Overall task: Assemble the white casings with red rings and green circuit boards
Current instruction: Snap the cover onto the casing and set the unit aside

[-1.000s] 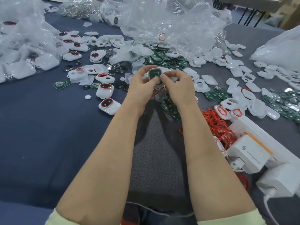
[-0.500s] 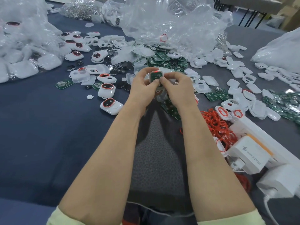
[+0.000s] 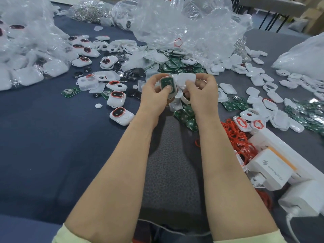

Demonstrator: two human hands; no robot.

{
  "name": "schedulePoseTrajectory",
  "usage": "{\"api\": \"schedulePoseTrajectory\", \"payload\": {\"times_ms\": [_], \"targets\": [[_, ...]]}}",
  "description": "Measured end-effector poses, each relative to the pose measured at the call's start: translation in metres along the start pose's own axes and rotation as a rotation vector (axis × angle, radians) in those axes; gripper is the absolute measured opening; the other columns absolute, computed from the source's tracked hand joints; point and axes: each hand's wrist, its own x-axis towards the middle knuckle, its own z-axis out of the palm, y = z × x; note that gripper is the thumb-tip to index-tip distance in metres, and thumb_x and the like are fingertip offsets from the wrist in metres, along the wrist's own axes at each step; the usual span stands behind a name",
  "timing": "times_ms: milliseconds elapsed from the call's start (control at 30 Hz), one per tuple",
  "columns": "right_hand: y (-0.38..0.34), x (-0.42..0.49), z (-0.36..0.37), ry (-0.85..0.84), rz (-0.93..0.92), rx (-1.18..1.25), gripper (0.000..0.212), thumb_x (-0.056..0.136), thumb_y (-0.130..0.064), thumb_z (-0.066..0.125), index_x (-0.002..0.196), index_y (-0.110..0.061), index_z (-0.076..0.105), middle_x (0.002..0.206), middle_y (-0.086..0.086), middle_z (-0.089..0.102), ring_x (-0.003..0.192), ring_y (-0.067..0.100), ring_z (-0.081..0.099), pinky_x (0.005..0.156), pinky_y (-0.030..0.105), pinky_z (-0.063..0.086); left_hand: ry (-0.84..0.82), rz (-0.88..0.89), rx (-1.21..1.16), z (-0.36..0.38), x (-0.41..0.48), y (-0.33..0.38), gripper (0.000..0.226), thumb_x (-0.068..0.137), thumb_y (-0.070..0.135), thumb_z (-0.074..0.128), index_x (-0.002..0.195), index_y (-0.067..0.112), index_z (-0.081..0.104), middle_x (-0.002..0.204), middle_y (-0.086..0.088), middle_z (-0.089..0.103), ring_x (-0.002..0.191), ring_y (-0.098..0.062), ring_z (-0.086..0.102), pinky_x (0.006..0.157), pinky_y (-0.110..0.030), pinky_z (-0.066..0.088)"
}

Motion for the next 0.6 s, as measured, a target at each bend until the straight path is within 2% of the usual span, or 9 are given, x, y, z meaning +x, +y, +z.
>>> {"api": "schedulePoseTrajectory", "payload": {"times_ms": [133,200,400,600], "targets": [[-0.0023,0.0000,-0.0022,0.003,0.010,0.074,0.013,0.090,-0.009,0.056,0.097,-0.020,0.056,0.073,-0.004,0.062,0.059,0.006,0.058,0.064,0.030,0.053,-0.024,0.025,0.037,0.0000,-0.0015,0.0004,0.032,0.094,-0.007,0.048,0.096,0.024,0.054,0.083,-0.002,0.067,0.073,-0.012,0.067,0.063,-0.021,0.055],[-0.0029,-0.0004,-0.0029,0.013,0.018,0.094,0.017,0.091,-0.008,0.052,0.097,-0.022,0.058,0.069,-0.005,0.060,0.057,0.006,0.056,0.060,0.025,0.051,-0.021,0.037,0.033,0.0008,-0.0022,0.0002,0.032,0.094,-0.007,0.047,0.096,0.024,0.054,0.083,-0.002,0.066,0.072,-0.010,0.068,0.065,-0.022,0.055],[-0.0031,-0.0008,-0.0036,0.004,0.017,0.056,0.020,0.092,-0.011,0.051,0.093,-0.028,0.061,0.073,-0.002,0.053,0.065,0.012,0.049,0.064,0.031,0.046,0.009,0.034,-0.041,0.0006,-0.0009,0.0007,0.027,0.095,-0.006,0.047,0.103,0.020,0.053,0.088,-0.002,0.066,0.089,-0.022,0.066,0.074,-0.028,0.056],[-0.0025,0.0009,-0.0017,-0.041,-0.016,0.044,0.017,0.092,-0.010,0.053,0.097,-0.021,0.065,0.075,-0.005,0.055,0.070,0.009,0.048,0.063,0.024,0.041,0.019,0.000,-0.078,0.0010,-0.0022,0.0031,0.027,0.094,-0.006,0.048,0.096,0.020,0.055,0.081,-0.001,0.064,0.071,-0.015,0.065,0.068,-0.025,0.057]]}}
